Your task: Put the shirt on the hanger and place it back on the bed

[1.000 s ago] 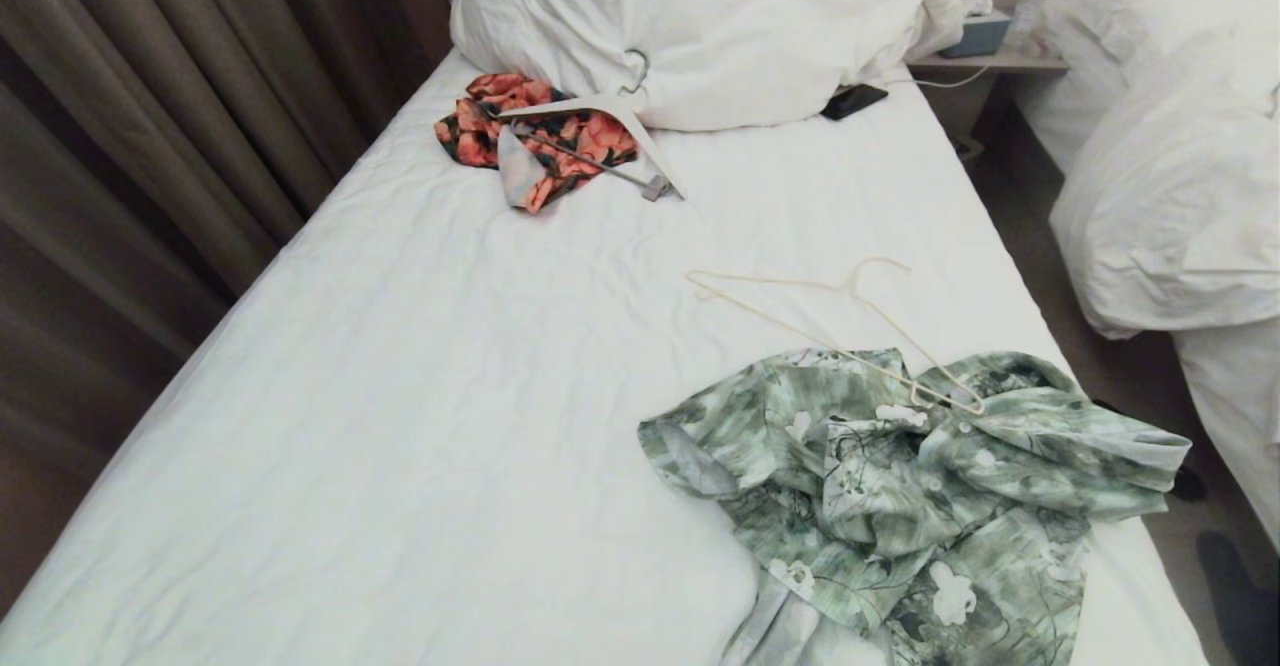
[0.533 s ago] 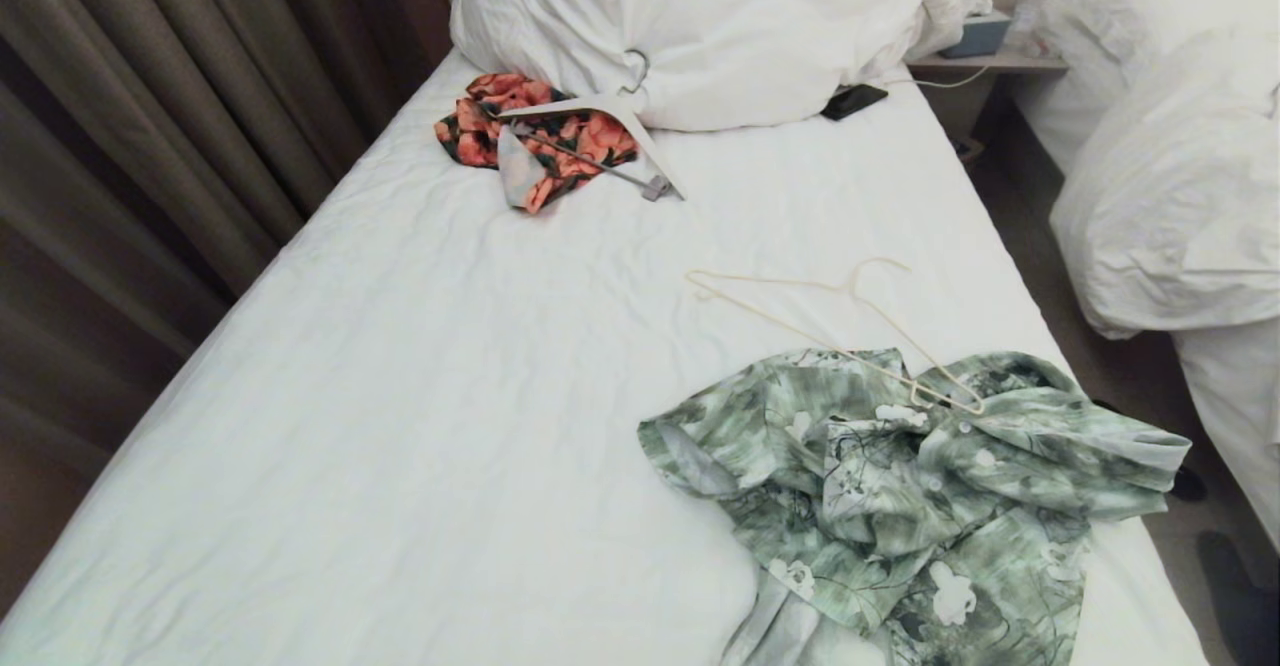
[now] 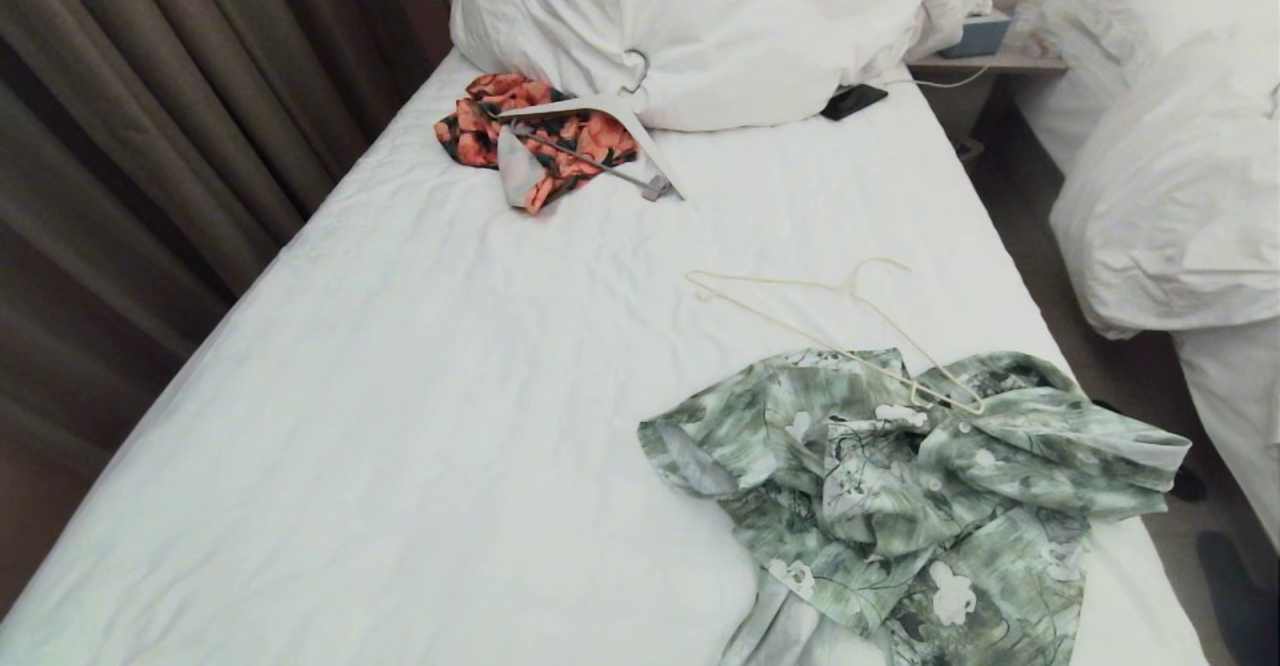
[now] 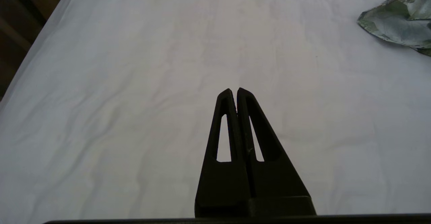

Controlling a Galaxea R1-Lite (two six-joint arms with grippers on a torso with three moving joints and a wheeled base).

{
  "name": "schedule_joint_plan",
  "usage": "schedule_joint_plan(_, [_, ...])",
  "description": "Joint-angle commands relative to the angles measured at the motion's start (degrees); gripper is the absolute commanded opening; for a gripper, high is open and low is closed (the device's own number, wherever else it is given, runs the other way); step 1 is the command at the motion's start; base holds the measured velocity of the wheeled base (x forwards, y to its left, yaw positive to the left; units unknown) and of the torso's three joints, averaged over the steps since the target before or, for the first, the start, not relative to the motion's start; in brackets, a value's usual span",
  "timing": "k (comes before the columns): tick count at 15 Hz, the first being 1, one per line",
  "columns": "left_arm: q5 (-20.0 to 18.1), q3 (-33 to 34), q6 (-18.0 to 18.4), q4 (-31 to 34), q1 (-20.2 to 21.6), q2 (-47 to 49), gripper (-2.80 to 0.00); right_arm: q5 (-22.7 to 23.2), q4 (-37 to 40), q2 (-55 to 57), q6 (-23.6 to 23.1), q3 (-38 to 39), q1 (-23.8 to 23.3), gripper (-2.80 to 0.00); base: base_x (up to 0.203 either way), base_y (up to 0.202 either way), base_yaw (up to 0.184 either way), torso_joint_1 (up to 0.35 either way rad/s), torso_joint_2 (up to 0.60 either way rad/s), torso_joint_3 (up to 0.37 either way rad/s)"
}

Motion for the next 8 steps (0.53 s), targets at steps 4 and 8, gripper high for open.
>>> schedule_joint_plan(4, [0.0, 0.0, 0.0, 0.0, 0.0, 0.0, -2.8, 0.0, 0.0, 0.2, 0.0, 0.0, 0.0, -2.8, 0.0, 0.0, 0.0, 0.0, 0.0, 0.0])
schedule_joint_plan(8, [0.0, 0.0, 0.0, 0.0, 0.0, 0.0, -2.8, 0.0, 0.0, 0.2, 0.0, 0.0, 0.0, -2.8, 0.0, 0.0, 0.0, 0.0, 0.0, 0.0])
